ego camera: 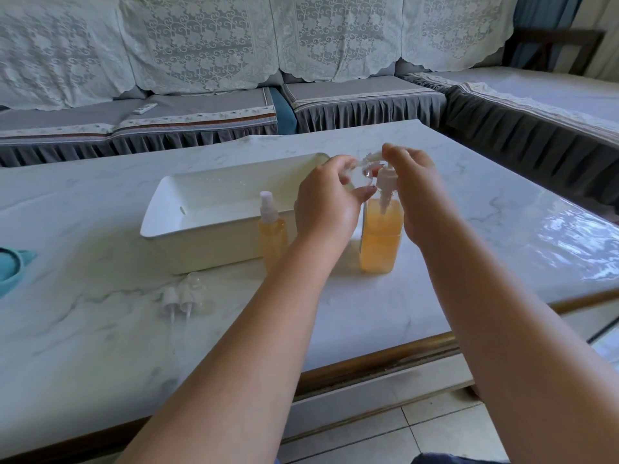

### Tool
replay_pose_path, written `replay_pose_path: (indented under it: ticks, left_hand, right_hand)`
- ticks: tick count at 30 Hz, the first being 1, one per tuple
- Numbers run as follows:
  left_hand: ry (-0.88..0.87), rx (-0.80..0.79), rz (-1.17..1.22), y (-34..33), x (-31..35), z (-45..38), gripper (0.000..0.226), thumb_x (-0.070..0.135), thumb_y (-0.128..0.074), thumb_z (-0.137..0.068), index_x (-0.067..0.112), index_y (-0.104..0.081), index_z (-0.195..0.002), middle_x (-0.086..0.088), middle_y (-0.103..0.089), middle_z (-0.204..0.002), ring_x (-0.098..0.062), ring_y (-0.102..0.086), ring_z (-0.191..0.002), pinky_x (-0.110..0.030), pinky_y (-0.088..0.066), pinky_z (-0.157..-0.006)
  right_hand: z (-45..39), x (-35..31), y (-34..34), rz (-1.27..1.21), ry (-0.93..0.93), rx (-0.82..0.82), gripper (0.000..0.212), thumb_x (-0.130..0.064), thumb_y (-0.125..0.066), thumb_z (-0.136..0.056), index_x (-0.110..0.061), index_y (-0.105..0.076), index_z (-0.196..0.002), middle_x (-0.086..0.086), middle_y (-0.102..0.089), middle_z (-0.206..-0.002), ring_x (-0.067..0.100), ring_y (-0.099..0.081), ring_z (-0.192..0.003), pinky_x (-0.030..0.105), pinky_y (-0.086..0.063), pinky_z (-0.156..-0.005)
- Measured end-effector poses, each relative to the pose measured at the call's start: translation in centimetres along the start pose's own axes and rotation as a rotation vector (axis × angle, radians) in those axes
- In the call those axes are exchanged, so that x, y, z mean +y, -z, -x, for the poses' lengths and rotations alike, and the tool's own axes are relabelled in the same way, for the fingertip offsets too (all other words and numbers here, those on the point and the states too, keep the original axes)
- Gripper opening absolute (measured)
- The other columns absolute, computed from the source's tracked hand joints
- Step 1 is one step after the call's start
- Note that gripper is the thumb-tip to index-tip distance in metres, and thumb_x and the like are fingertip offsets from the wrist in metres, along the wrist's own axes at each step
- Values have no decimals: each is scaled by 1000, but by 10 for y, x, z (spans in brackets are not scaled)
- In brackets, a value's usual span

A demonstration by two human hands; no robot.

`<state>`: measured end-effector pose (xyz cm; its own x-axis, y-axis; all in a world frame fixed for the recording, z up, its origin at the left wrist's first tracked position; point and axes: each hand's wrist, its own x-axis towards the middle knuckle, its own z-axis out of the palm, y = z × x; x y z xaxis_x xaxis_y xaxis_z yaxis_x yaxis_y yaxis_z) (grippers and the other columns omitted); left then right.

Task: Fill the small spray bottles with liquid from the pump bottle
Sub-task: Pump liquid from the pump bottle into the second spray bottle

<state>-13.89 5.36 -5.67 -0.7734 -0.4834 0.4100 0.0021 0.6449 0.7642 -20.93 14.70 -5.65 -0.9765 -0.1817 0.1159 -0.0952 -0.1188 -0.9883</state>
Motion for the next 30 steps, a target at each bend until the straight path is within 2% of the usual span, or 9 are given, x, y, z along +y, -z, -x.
replay_pose_path:
  ticks: [4,8,11,15,18,20,23,26,30]
  left_hand:
    - [3,-25,-15,-1,-3,2,44,26,-75,-81,24,-62,-123,6,-62,-98,-16,-58,-95,-30,-46,-80]
    - [-17,4,9,1,-1,-2,46,30,-75,-81,24,-60,-125,4,-64,-102,-15,-58,-94,-26,-45,-78]
    - [-29,19,18,1,0,-3,46,31,-75,-81,24,-60,-125,3,-65,-105,-14,-59,-95,-25,-45,-78]
    - [-18,26,28,-1,1,-4,47,31,-75,-81,24,-60,-125,3,-66,-106,-14,-60,-96,-25,-45,-77]
    - [-15,25,30,-1,1,-3,46,31,-75,-81,24,-60,-124,3,-66,-105,-14,-59,-95,-24,-44,-77]
    - [-13,24,29,0,0,-3,46,31,-75,-81,24,-61,-124,4,-66,-105,-14,-59,-95,-25,-45,-77]
    - [-5,19,14,0,0,-3,47,29,-76,-80,24,-61,-124,3,-66,-105,-15,-59,-96,-27,-46,-80]
    - [21,0,-2,-2,-2,0,47,26,-77,-79,24,-62,-124,3,-67,-107,-17,-61,-101,-35,-49,-88]
    - [20,6,-12,-5,-2,1,44,27,-76,-80,24,-62,-122,5,-64,-100,-18,-60,-97,-36,-50,-85]
  right_hand:
    - [-2,1,-1,40,18,33,30,-24,-53,-95,-13,-51,-122,-1,-66,-88,12,-58,-76,25,-45,-61]
    - [-3,-1,3,13,-9,-59,45,-43,-55,-94,-8,-56,-122,3,-70,-87,13,-63,-72,26,-45,-58]
    - [-4,-1,4,-4,-9,-89,69,-64,-56,-81,-9,-59,-122,6,-72,-89,18,-65,-76,28,-44,-59]
    - [-4,-1,3,-1,-15,-67,66,-68,-51,-85,-11,-61,-118,6,-72,-92,22,-67,-86,32,-44,-65]
    - [-3,-2,3,-5,-23,-73,69,-69,-51,-83,-11,-60,-121,7,-72,-93,21,-68,-85,29,-44,-61]
    - [-2,-3,3,4,-27,-72,65,-63,-52,-85,-11,-58,-122,6,-72,-91,19,-66,-78,29,-43,-60]
    - [-1,-3,2,-2,-39,-39,42,-41,-52,-97,-9,-51,-124,2,-69,-87,15,-62,-73,29,-44,-61]
    - [-4,-1,0,-15,-35,5,36,-23,-53,-96,-4,-47,-127,3,-65,-87,15,-58,-75,27,-45,-61]
    - [-8,2,-1,-16,-27,25,37,-22,-52,-97,-5,-46,-129,2,-64,-87,15,-59,-77,28,-45,-65]
